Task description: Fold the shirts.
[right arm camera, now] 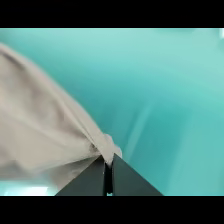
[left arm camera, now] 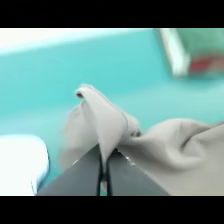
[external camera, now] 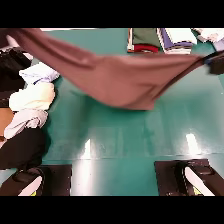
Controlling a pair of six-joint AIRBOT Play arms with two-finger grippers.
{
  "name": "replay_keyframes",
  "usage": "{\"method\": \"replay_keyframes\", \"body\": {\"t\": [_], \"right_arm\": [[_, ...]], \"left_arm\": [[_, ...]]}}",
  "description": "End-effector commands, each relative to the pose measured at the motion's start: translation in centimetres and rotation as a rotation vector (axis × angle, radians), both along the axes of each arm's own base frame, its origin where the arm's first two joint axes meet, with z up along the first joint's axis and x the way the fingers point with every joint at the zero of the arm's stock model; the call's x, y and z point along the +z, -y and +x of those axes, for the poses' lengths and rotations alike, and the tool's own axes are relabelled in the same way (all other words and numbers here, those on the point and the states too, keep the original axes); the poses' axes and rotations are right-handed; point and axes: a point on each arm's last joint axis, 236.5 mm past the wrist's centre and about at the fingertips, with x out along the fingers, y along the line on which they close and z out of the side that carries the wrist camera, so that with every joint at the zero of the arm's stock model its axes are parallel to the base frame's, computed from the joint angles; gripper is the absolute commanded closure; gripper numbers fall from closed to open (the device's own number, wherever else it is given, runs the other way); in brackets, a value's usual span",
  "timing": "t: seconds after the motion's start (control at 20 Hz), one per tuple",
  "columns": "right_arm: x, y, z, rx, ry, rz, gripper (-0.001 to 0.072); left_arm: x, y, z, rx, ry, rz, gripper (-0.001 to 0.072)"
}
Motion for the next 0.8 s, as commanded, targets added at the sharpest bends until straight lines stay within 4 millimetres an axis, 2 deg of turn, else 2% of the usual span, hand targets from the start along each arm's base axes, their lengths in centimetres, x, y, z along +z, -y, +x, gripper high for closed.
{"method": "replay_keyframes", "body": {"t": [0.0, 0.1, 0.2, 0.3, 0.35, 0.45, 0.5, 0.55, 0.6, 0.65, 0.75], "right_arm": [[10.3, 2.5, -5.4, -0.121, 0.270, -0.046, 0.0696], [13.2, 3.8, -7.3, -0.190, 0.340, -0.061, 0.0696], [14.9, 4.9, -7.9, -0.242, 0.358, -0.081, 0.0697], [15.4, 5.9, -7.4, -0.266, 0.328, -0.094, 0.0697], [15.4, 6.3, -6.6, -0.268, 0.305, -0.094, 0.0697], [14.8, 6.9, -4.0, -0.253, 0.258, -0.067, 0.0697], [13.7, 7.4, -2.2, -0.247, 0.213, -0.046, 0.0697], [11.9, 7.9, -0.2, -0.238, 0.148, -0.029, 0.0697], [9.7, 7.9, 1.9, -0.216, 0.080, -0.012, 0.0697], [6.5, 7.7, 4.1, -0.188, -0.009, 0.008, 0.0697], [-1.0, 6.8, 8.0, -0.144, -0.205, 0.044, 0.0697]], "left_arm": [[10.0, -2.2, -8.7, 0.015, 0.272, -0.053, 0.0674], [13.2, -2.9, -12.6, 0.014, 0.369, -0.080, 0.0674], [14.4, -3.2, -14.2, 0.013, 0.401, -0.109, 0.0674], [13.0, -3.1, -13.5, 0.012, 0.341, -0.094, 0.0674], [10.9, -2.7, -11.9, 0.012, 0.262, -0.085, 0.0674], [4.7, -1.7, -7.8, 0.012, 0.047, -0.055, 0.0674], [0.3, -0.9, -5.6, 0.001, -0.097, -0.030, 0.0674], [-4.1, 0.0, -3.8, -0.015, -0.231, -0.013, 0.0674], [-9.0, 1.1, -2.0, -0.036, -0.365, -0.004, 0.0674], [-13.4, 1.8, -0.5, -0.044, -0.472, 0.002, 0.0673], [-22.3, 2.7, 2.1, -0.043, -0.648, 0.015, 0.0674]]}}
